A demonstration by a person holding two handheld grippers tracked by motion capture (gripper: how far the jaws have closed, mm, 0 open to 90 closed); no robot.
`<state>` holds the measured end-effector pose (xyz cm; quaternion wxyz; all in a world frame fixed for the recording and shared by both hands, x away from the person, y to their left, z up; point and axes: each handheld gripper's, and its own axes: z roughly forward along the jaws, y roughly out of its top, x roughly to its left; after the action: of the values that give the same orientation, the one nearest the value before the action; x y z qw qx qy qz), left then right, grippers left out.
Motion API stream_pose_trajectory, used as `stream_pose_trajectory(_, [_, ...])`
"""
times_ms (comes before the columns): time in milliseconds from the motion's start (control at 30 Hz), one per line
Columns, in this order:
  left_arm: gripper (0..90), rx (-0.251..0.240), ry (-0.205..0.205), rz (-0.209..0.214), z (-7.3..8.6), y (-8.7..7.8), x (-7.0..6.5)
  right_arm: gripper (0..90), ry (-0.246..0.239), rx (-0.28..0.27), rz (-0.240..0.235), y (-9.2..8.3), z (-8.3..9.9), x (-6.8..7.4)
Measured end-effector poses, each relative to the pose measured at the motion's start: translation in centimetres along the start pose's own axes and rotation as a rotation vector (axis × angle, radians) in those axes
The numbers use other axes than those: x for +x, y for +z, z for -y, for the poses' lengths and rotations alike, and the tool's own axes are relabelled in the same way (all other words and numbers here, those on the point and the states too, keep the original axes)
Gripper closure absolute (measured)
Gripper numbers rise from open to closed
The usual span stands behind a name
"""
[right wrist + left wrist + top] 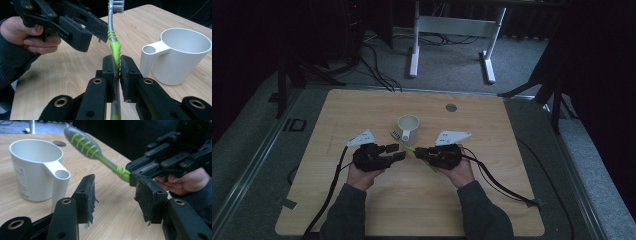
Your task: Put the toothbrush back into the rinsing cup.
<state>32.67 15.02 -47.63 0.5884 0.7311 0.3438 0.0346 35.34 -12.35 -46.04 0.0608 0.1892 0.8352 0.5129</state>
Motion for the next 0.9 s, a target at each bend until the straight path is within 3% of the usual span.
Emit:
stream_pose_trajectory(500, [56.2,-0.015,-0.015,0.091,0.07,0.89,0.16,82.3,0.014,-0.033,-0.069,-0.20,0.51,0.04])
stream_pose_trajectory(900, [63.3,-0.026,0.026,0.149,-0.03,0.71,-0.02,82.4,-0.006,-0.047,-0.116,-0.26,0.58,0.14])
